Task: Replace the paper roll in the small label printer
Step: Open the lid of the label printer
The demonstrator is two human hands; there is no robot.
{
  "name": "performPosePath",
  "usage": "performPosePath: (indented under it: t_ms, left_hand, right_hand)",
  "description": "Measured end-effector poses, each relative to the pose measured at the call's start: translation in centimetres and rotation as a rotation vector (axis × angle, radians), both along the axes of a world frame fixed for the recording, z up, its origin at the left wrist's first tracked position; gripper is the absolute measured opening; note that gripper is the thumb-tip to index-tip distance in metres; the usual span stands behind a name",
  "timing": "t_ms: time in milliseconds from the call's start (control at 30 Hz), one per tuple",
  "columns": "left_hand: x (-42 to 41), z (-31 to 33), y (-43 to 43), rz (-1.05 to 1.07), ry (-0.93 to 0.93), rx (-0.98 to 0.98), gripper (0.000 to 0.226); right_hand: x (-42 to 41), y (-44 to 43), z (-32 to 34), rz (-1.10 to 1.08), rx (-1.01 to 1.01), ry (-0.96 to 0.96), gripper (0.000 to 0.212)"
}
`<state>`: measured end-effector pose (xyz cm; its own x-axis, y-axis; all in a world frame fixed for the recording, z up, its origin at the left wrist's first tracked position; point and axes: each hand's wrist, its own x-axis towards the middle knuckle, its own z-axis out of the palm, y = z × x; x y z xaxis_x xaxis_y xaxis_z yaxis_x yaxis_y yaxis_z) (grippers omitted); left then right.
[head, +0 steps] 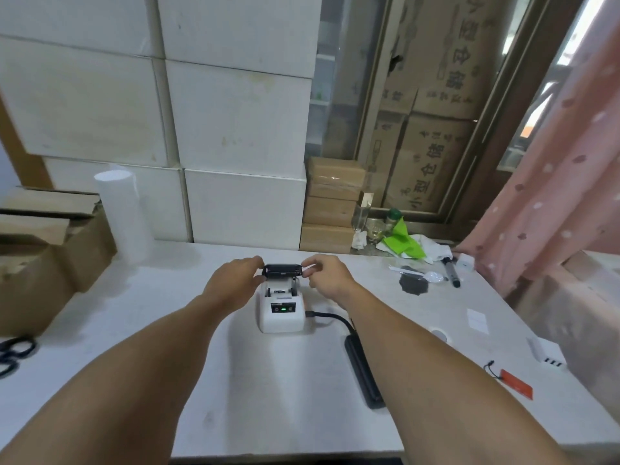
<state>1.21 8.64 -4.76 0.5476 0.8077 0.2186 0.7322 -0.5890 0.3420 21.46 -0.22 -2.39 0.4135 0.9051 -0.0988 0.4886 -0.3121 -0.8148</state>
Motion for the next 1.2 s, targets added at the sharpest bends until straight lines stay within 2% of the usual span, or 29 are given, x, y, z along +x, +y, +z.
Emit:
performPosePath:
  t_ms: [300, 433, 500, 567, 733, 867, 1000, 1100, 1200]
  left_hand:
    - [1.0, -0.2, 1.3, 0.008, -0.087, -0.105, 0.021]
    - [1.2, 0.2, 1.7, 0.066, -0.167, -0.242, 0.016]
    - [1.4, 0.3, 1.8, 0.089, -0.194, -0.293, 0.015]
    - [1.5, 0.4, 1.8, 0.105, -0.244, -0.348, 0.016]
    - [1.8, 0.5, 1.6, 0.164, -0.389, -0.481, 0.015]
    - [2.2, 0.1, 1.3, 0.215, -0.482, -0.521, 0.012]
    - [2.1, 0.3, 1.1, 0.2, -0.502, -0.566, 0.01]
    - [1.5, 0.6, 1.1, 0.161, -0.49, -0.764, 0.025]
    - [0.0, 0.8, 0.8, 0.097, -0.479, -0.987, 0.04]
  right_hand:
    - [1.3, 1.8, -1.4, 0.01, -0.045, 0.113, 0.037]
    - [0.5, 1.6, -2.1, 0.091, -0.248, 0.083, 0.087]
    - [0.4, 1.9, -2.9, 0.108, -0.277, 0.083, 0.098]
    - [0.4, 1.9, -2.8, 0.113, -0.278, 0.1, 0.1]
    - [0.3, 1.7, -2.8, 0.124, -0.258, 0.139, 0.067]
    - [0.4, 1.5, -2.8, 0.14, -0.256, -0.026, 0.063]
    - [0.0, 1.1, -1.6, 0.188, -0.203, -0.225, 0.043]
    - [-0.5, 1.3, -1.5, 0.182, -0.171, -0.319, 0.021]
    - [-1.3, 1.6, -1.6, 0.197, -0.178, -0.335, 0.012]
